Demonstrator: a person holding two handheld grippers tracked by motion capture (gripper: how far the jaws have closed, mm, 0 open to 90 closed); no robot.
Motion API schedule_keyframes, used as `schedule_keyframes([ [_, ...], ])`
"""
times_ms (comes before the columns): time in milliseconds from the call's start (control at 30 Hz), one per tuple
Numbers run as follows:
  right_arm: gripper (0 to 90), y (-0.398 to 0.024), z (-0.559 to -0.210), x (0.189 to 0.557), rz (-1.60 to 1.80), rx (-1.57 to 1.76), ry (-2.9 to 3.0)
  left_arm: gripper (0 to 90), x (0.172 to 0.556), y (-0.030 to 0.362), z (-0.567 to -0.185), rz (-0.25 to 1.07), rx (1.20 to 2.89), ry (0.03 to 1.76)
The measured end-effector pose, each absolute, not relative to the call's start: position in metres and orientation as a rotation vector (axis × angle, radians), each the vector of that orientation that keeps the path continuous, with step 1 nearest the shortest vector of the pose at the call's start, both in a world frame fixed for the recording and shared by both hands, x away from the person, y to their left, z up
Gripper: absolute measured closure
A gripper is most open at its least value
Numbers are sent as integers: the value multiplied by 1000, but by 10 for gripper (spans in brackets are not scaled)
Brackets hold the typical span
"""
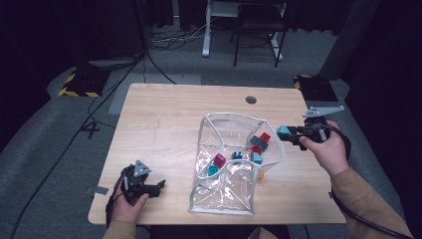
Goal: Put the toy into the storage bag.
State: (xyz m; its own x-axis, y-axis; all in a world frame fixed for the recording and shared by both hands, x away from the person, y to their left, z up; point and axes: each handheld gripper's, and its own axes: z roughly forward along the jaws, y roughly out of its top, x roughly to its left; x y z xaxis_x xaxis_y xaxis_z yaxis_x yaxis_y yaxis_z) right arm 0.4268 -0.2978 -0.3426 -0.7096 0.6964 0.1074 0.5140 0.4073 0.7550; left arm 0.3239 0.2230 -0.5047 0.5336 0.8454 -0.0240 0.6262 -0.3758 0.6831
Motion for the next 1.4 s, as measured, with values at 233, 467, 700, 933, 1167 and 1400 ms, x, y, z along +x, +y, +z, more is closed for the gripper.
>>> schedule_keyframes([
  [233, 587, -295, -322, 423, 1226, 1021, 2409, 140, 324, 223, -505, 439, 2127, 1186],
  [467, 587, -288, -304, 420, 1282, 979, 2385, 140, 324, 223, -505, 439, 2128, 1186],
  [700, 587, -276, -293, 418, 1320, 931, 2388, 140, 324, 223, -505, 439, 2128, 1186],
  [933, 587, -259, -290, 419, 1337, 883, 2420, 140, 324, 223, -505, 439, 2127, 1187],
  [1167, 587, -236, -288, 420, 1346, 828, 2453, 140, 324, 223, -505, 439, 2128, 1186],
  [1400, 587, -215, -288, 421, 1355, 778, 2483, 140, 324, 223, -505, 439, 2128, 1186],
])
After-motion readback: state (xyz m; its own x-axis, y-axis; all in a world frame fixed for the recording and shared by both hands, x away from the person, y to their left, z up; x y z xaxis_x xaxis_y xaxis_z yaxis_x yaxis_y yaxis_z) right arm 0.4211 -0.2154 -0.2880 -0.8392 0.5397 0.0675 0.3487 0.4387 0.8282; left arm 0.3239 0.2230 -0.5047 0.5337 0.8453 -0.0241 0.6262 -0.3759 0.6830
